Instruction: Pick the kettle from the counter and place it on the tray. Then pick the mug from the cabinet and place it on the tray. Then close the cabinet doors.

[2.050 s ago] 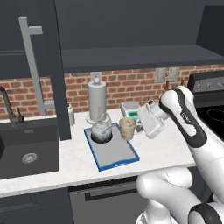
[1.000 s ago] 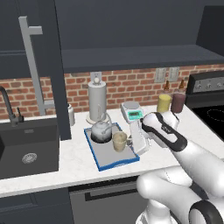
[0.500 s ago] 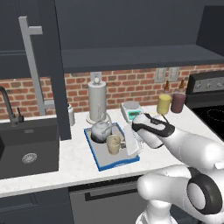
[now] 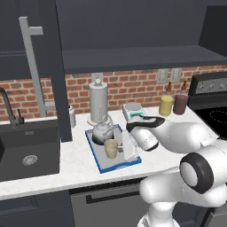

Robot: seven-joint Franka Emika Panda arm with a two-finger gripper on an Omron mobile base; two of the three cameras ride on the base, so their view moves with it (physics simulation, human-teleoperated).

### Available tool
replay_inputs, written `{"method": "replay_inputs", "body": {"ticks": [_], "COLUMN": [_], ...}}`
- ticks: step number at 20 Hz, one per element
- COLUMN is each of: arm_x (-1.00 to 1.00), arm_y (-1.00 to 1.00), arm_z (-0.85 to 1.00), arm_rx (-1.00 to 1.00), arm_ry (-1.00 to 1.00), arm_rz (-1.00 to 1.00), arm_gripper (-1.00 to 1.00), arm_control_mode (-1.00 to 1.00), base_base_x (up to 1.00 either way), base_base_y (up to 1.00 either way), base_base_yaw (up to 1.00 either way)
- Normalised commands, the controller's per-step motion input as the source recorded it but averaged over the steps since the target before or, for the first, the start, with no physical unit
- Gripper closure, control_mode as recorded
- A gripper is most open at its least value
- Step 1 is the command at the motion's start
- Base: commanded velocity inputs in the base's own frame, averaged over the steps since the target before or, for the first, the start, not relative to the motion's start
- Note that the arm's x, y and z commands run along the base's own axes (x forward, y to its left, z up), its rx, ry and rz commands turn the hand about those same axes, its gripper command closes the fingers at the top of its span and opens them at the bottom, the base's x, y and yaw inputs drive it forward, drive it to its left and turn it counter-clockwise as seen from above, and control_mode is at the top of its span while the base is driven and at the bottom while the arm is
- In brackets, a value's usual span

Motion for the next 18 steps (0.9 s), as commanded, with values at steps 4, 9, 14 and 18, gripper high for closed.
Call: {"method": "replay_inputs", "body": {"ticks": [4,9,14,18], "arm_x": [0.22,0.03,-0.11,-0.20], "arm_y": [0.03,0.00,-0.01,-0.04], "arm_z": [-0.23,-0.14,-0.02,0.14], "arm_rx": [0.00,0.00,0.00,0.01], "arm_ry": [0.00,0.00,0.00,0.00], "arm_rz": [0.00,0.00,0.00,0.00], "arm_gripper": [1.00,-1.00,-1.00,-1.00], "arm_control_mode": [-1.00,-1.00,-1.00,-1.00], "base_base_x": [0.00,0.00,0.00,0.00], "base_base_y": [0.00,0.00,0.00,0.00], "base_base_yaw": [0.00,0.00,0.00,0.00]}}
